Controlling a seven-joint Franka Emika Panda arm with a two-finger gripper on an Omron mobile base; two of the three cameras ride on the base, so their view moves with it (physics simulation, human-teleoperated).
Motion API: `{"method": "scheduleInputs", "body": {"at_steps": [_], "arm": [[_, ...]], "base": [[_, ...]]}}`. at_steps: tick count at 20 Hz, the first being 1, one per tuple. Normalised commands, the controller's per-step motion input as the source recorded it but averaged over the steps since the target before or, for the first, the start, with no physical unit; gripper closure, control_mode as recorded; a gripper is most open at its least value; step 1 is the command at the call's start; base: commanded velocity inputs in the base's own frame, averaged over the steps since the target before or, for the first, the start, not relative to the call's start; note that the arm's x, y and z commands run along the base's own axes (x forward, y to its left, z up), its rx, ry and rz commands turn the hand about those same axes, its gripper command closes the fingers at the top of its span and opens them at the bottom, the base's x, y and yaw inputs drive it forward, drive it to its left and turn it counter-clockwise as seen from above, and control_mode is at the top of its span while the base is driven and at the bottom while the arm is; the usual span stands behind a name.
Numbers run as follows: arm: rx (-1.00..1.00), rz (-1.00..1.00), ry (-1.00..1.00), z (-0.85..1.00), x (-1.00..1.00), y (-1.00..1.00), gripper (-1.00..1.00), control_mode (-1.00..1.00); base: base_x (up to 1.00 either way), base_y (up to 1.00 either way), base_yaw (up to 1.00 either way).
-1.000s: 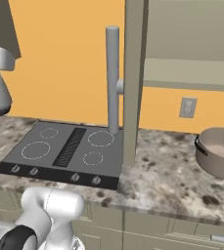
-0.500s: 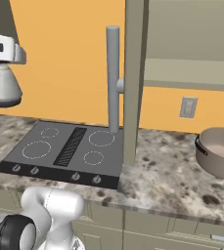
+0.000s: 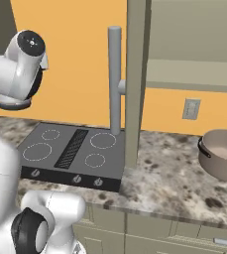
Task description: Pick the kettle from the cabinet and place it on a stove burner. Then pick the pot from the counter and place it on another stove burner. Finally, turn both burners on.
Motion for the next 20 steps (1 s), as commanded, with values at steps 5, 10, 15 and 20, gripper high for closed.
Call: {"method": "scheduleInputs", "body": {"at_steps": [5,10,15,20], "arm": [[0.00,0.22,-0.12,-0.41,0.60,0.30,1.00,-1.00],[0.00,0.14,-0.16,-0.35,0.42,0.29,1.00,-1.00],[-0.06,0.11,-0.24,-0.37,0.04,0.31,1.00,-1.00],[0.00,0.08,-0.14,-0.40,0.29,0.03,1.00,-1.00]], "base": [[0.00,0.00,0.00],[0.00,0.00,0.00],[0.00,0.00,0.00],[0.00,0.00,0.00]]}}
